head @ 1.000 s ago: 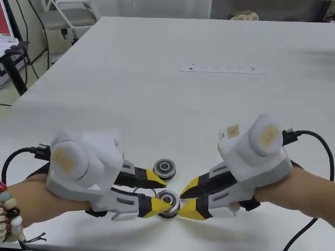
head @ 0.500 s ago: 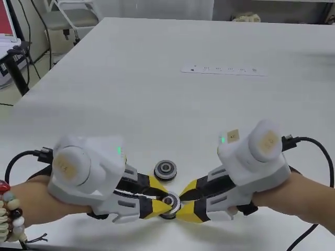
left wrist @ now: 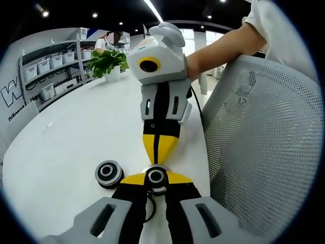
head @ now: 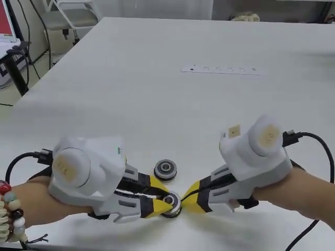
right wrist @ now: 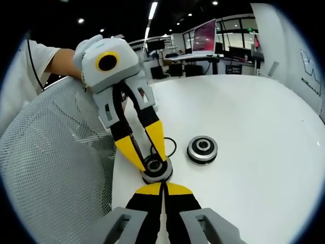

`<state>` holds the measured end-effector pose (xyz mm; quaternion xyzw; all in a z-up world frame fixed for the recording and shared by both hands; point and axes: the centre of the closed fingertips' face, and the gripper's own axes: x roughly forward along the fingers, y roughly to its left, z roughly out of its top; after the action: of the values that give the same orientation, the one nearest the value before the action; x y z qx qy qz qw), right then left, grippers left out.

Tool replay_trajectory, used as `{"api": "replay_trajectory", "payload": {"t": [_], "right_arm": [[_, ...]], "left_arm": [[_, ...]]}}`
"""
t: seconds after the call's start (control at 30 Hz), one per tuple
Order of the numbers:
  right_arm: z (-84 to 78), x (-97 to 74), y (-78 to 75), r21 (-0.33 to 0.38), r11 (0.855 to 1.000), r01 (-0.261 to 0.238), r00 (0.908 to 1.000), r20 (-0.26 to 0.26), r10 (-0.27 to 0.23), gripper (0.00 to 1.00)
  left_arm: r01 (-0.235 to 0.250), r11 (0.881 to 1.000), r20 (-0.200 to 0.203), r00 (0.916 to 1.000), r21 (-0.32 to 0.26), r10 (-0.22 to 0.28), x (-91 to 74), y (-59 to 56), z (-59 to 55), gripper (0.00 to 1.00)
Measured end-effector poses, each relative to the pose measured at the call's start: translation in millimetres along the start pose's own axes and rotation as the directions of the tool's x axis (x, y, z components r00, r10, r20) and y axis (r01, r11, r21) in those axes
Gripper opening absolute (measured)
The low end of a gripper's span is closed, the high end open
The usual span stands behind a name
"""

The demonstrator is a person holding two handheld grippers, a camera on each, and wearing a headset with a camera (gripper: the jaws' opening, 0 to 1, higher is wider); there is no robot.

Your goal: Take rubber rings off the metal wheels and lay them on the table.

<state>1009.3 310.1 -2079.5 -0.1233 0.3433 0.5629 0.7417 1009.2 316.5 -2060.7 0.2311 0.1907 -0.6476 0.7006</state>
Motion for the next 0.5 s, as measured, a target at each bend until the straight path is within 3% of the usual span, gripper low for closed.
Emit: {"api": "replay_trajectory", "payload": {"t": [0.3, 0.5], "right_arm": [[1.9, -6.8, -2.2, 0.121, 0.993, -0.016, 0.9996, 0.027, 0.013, 0.00], [4.0, -10.0, -1.8, 0.268, 0.961, -0.063, 0.9954, 0.086, 0.041, 0.00]], "left_arm": [[-0.006, 1.000, 0.001, 1.0000, -0.011, 0.006, 0.7, 0.1, 0.4, 0.07], [-0.005, 1.000, 0.001, 1.0000, -0.019, 0.005, 1.2, -0.3, 0.6, 0.07]]}}
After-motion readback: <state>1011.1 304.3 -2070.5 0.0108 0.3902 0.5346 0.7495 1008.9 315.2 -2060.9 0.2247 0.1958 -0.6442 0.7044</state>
